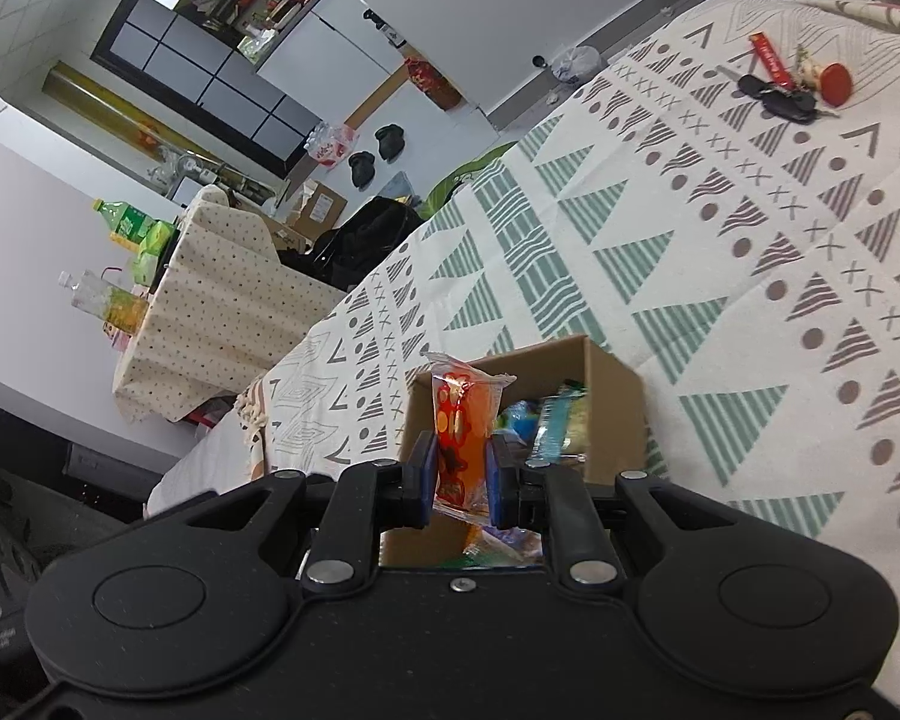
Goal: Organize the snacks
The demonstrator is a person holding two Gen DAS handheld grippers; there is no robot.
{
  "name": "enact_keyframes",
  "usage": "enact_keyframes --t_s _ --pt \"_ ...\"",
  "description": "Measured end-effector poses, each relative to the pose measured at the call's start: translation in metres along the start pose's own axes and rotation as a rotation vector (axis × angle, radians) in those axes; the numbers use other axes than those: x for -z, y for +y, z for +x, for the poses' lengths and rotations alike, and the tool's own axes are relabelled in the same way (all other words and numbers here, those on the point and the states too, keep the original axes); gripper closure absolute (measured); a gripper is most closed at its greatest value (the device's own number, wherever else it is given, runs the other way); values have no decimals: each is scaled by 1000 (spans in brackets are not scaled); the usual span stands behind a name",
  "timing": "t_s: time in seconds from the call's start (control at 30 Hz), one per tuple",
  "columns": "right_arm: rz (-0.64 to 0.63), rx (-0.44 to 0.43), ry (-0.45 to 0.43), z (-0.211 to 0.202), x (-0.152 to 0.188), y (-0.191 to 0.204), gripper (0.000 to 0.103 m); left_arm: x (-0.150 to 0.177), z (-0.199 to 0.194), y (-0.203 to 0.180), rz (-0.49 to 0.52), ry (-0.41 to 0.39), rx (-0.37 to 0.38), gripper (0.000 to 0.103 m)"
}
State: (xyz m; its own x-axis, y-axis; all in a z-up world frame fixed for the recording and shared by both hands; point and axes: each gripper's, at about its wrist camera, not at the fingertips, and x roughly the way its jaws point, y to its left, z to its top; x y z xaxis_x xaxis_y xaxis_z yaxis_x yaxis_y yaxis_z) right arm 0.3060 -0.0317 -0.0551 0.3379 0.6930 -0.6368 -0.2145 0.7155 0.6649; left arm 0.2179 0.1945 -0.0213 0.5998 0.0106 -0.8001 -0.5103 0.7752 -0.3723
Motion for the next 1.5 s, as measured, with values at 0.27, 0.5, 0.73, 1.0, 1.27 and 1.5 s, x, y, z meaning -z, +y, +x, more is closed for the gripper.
enact_keyframes --t_s 0.27,0.5,0.73,1.0,1.27,1.5 --pt "-9 -24 20 21 0 18 81 0 -8 19 -4 15 -39 41" --pt "4 -21 20 19 1 15 68 3 -18 21 6 -4 -53 24" --pt "-24 20 9 -2 8 6 51 13 -20 18 0 11 -56 22" --pt "-92 55 -57 -41 13 -2 32 31 -32 3 36 -8 -46 16" --pt "-129 104 -125 -83 19 -16 14 53 -43 -13 84 -15 -46 12" --pt "-167 127 -180 -116 33 -23 4 71 -59 -27 138 -36 -26 5"
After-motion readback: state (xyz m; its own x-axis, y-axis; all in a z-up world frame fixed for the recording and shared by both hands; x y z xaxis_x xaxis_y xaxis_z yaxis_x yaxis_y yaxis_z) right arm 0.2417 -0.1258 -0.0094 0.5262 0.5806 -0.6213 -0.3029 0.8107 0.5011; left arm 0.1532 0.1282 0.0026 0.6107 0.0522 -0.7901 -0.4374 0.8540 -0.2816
